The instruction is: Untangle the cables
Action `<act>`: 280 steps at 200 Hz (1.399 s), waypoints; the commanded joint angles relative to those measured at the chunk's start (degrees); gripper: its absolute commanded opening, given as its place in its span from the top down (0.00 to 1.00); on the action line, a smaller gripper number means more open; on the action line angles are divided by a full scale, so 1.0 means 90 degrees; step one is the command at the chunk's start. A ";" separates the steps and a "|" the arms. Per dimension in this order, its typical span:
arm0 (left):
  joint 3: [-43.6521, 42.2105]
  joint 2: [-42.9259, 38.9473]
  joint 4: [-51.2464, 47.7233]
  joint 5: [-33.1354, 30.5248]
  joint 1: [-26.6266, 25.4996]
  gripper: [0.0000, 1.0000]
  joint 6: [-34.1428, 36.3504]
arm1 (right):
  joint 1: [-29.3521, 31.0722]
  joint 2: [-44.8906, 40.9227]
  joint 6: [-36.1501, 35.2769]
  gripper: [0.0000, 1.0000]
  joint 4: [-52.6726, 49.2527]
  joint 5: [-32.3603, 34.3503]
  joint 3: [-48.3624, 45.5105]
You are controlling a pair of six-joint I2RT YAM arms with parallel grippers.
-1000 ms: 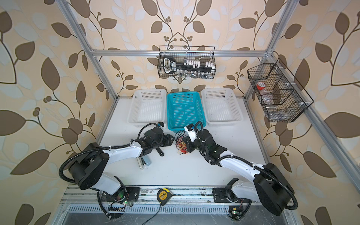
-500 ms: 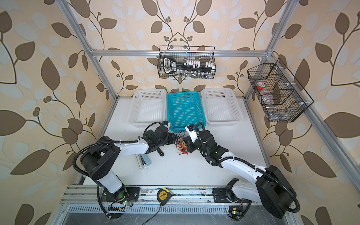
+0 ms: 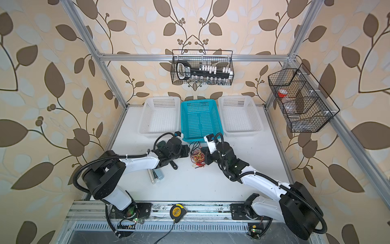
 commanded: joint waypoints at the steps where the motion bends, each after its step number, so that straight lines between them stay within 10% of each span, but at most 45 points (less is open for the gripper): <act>1: -0.0179 -0.0737 -0.0266 -0.0268 -0.0092 1.00 0.0123 | -0.0097 -0.0093 0.0249 1.00 -0.0197 0.0668 -0.0141; 121: -0.0379 -0.4289 -0.2595 -0.2044 -0.0151 1.00 0.0978 | -0.1064 0.0142 0.1324 1.00 -0.0637 0.1538 -0.0373; 143: -0.0266 -0.4126 -0.2619 -0.1833 -0.0149 1.00 0.1106 | -0.1057 0.0167 0.1136 1.00 -0.0514 0.1244 -0.0389; 217: -0.0227 -0.2385 -0.1095 0.0135 -0.0159 0.41 0.0841 | -0.0791 0.0334 0.0851 1.00 -0.0130 0.0803 -0.0404; 280: 0.0024 -0.1114 -0.0417 0.0550 -0.0170 0.33 0.0795 | -0.0427 0.0692 0.0627 1.00 0.0164 0.0560 -0.0288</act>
